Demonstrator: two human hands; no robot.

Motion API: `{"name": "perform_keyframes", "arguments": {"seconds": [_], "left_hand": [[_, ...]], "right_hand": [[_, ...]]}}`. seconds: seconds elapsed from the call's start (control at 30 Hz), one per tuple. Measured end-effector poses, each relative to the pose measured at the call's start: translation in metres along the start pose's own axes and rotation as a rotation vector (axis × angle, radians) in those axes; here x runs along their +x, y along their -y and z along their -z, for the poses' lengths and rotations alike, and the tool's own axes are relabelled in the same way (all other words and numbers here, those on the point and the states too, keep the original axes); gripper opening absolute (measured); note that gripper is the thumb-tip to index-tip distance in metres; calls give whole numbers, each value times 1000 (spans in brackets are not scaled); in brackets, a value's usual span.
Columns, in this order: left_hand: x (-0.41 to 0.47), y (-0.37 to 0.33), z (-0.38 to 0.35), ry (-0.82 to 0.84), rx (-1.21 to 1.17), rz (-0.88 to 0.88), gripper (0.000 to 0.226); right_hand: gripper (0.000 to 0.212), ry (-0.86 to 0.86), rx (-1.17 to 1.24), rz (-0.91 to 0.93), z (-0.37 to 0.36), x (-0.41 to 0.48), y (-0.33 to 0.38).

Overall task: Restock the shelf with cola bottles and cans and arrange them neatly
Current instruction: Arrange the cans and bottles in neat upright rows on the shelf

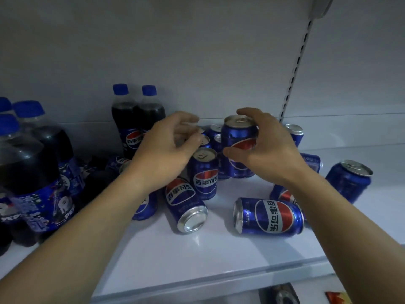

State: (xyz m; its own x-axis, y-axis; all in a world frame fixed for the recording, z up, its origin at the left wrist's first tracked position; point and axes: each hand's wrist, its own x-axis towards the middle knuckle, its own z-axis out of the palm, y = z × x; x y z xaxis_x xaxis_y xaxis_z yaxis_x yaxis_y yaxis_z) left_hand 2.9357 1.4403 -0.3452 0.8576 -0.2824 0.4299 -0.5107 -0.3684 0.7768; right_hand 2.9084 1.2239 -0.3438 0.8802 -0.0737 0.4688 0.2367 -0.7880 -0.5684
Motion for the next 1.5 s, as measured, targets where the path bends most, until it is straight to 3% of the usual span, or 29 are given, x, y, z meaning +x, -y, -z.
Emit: {"name": "perform_keyframes", "arguments": {"seconds": [0.1,0.2,0.67,0.83,1.0,1.13,1.27,1.4,1.5], "left_hand": [[-4,14,10,137,446,-10,35],[-5,20,15,203,620,30,37],[-4,28,44,257,613,145,40],[-8,31,60,346,674,228,62],[-13,41,68,398,674,272,72],[-17,45,71,252,496,233,72],[-13,26,74,-82,218,165,67],[-8,-2,58,-235,-5,99,78],[-6,-12,32,-231,37,82,82]], "right_hand": [[81,22,-48,-111,-6,4,-17],[82,76,-54,-168,-14,6,-25],[96,189,-128,-190,-34,4,-32],[108,186,-237,-151,-30,6,-27],[81,32,-240,61,-30,10,10],[65,140,-99,229,-50,3,42],[85,302,76,270,-65,-2,58],[98,264,261,258,-73,-7,68],[83,144,407,243,-67,-10,69]]}}
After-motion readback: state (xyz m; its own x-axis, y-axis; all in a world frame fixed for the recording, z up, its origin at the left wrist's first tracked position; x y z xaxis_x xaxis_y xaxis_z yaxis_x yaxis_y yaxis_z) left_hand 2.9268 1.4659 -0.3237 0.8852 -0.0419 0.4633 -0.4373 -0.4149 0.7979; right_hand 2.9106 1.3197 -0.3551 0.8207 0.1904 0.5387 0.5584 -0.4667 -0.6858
